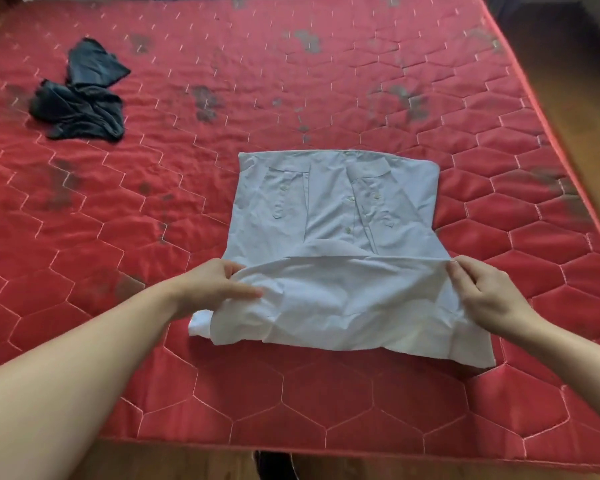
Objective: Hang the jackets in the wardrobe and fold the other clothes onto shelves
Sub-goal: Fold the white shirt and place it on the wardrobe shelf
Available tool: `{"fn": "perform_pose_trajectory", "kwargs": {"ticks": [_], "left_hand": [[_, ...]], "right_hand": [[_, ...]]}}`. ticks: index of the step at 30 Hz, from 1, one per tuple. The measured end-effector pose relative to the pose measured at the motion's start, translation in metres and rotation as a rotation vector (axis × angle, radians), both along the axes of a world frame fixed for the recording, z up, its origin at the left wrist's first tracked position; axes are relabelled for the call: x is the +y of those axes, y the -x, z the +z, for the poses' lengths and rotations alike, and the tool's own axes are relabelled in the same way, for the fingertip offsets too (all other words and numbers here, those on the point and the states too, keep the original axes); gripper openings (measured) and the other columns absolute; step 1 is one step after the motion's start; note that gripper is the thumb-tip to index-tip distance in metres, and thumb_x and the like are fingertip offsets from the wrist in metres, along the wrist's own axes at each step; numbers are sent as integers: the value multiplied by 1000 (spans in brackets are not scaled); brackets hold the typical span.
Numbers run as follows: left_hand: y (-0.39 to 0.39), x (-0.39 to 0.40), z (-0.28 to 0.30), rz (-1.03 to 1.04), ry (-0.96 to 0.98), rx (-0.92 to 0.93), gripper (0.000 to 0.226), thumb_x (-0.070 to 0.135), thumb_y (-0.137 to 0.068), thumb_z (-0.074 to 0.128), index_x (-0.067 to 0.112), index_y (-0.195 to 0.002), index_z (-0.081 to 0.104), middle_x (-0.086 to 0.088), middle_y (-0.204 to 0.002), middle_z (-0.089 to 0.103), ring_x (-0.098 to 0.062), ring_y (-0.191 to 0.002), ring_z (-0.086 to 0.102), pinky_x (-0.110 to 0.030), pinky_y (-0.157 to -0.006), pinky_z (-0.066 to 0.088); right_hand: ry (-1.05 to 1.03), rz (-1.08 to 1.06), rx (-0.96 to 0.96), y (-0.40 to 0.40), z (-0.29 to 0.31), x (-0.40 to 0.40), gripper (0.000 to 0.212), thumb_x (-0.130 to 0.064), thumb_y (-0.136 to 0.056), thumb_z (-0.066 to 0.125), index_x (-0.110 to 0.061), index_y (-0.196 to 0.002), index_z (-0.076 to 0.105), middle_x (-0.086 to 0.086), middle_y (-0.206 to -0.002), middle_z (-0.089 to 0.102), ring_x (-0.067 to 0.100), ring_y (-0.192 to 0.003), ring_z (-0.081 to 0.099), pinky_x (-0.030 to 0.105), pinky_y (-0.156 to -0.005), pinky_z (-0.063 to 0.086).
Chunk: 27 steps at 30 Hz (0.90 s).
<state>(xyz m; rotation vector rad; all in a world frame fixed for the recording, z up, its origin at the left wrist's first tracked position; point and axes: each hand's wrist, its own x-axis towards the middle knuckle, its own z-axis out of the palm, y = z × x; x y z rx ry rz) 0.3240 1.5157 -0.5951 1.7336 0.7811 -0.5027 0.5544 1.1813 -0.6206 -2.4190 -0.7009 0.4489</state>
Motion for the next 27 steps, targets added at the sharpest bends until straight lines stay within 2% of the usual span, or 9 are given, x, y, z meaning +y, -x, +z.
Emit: {"fn": "perform_pose_trajectory", "kwargs": {"ticks": [5,8,13,15,18,21,23,25,27], "left_hand": [[-46,48,-10,124,-16,-109,16,14,-88,70,12,-104,72,-12,-100,75,-30,-94,71,-43,-85,57],[-74,71,-16,166,-72,-168,15,11,-91,64,16,-101,73,-10,-99,75,-26,-94,71,-42,-84,57],[-124,104,-31,187,-165,-190,13,13,-91,61,15,-94,73,-15,-97,73,-20,-82,65,-48,-82,55],[-145,113,-38,200,-194,-203,13,13,-91,60,16,-92,73,-9,-88,72,-17,-77,62,-39,-73,53],[-174,129,-43,265,-193,-231,18,8,-93,59,20,-90,72,1,-82,68,-10,-70,61,-27,-66,50],[-200,146,-50,246,-198,-224,13,7,-92,60,6,-99,70,-3,-88,66,-14,-78,59,-28,-71,48],[-215,156,-54,245,-198,-222,17,7,-93,59,15,-101,72,2,-89,70,-12,-80,62,-23,-68,50],[-231,164,-57,260,-180,-237,25,6,-93,59,28,-94,71,13,-79,72,-7,-74,65,-17,-60,50],[-244,171,-66,275,-167,-218,27,8,-92,60,32,-87,70,11,-79,72,-10,-74,65,-22,-65,53]], "right_hand": [[44,-18,-27,-38,3,42,36,-24,-101,44,-9,-68,46,5,-60,51,23,-60,50,44,-62,39],[51,-38,-61,-61,4,68,36,-23,-101,44,-11,-68,45,6,-60,52,25,-63,52,43,-65,39],[90,-69,-51,-105,-7,104,36,-23,-102,42,-5,-71,48,4,-61,52,17,-60,48,40,-61,27],[84,-74,-51,-124,-14,114,36,-22,-101,43,-3,-71,47,5,-61,51,21,-59,46,39,-60,25],[60,-52,-52,-155,-20,131,37,-22,-101,43,-5,-69,45,8,-62,51,26,-62,47,40,-61,30],[55,-12,-62,-183,-27,145,35,-22,-101,43,-6,-71,49,11,-65,54,29,-65,51,42,-65,36],[42,22,-60,-200,-32,155,32,-21,-101,44,-8,-73,51,9,-66,55,26,-66,51,42,-66,37],[33,38,-45,-216,-38,164,30,-22,-101,43,-8,-75,51,8,-66,54,25,-66,50,42,-67,37],[53,54,-34,-229,-45,173,29,-23,-101,43,-8,-79,53,5,-66,54,25,-67,50,41,-67,38]]}}
